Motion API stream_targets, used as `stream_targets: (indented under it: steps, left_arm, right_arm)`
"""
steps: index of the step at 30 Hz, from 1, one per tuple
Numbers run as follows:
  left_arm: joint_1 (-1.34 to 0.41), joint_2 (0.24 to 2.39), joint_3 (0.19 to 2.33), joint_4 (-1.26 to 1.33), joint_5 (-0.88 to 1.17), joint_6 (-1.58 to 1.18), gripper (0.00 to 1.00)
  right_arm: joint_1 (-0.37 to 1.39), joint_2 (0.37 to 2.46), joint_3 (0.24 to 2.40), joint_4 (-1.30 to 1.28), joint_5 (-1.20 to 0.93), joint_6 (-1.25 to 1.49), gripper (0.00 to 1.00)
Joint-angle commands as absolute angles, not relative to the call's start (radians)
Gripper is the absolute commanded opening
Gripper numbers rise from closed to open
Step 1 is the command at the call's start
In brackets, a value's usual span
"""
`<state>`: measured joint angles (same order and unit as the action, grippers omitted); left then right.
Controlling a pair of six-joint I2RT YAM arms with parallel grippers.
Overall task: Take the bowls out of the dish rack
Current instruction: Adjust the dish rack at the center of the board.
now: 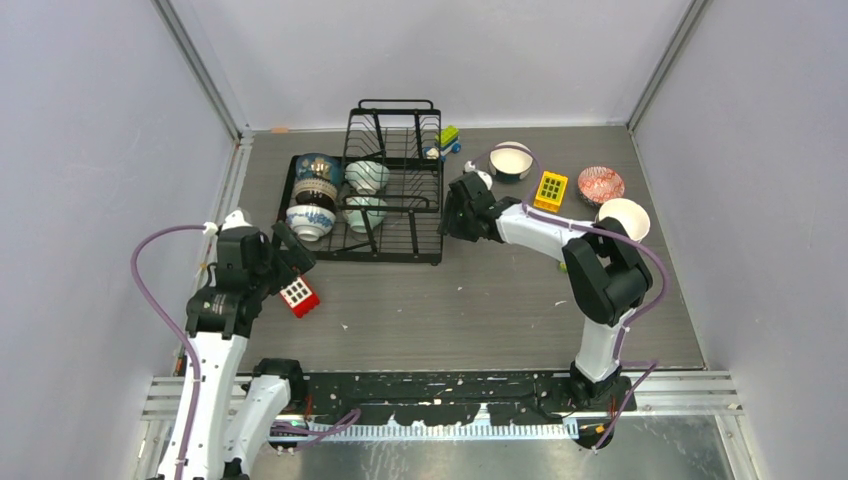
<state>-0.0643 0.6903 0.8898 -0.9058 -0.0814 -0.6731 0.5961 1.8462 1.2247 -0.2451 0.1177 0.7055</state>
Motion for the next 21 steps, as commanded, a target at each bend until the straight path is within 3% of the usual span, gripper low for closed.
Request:
stream_targets:
  steps: [1,17,21]
  left_arm:
    - [-0.069,0.709,0.902,-0.838,-0.067,-0.663,0.99]
    - [-0.065,0.966,0.951,-0.71,-0.136,-0.639,0.97]
    - [-0.045,1.049,1.002,-0.667,-0.165,-0.605,0.94]
  right_arm:
    - [0.515,1.821,1.2,-0.318,0.174,0.668,0.47]
    - [0.421,1.774,1.17,-0.309,0.152,0.67,0.46]
    - [0.423,1.72,1.148,-0.304,0.131,0.68,0.55]
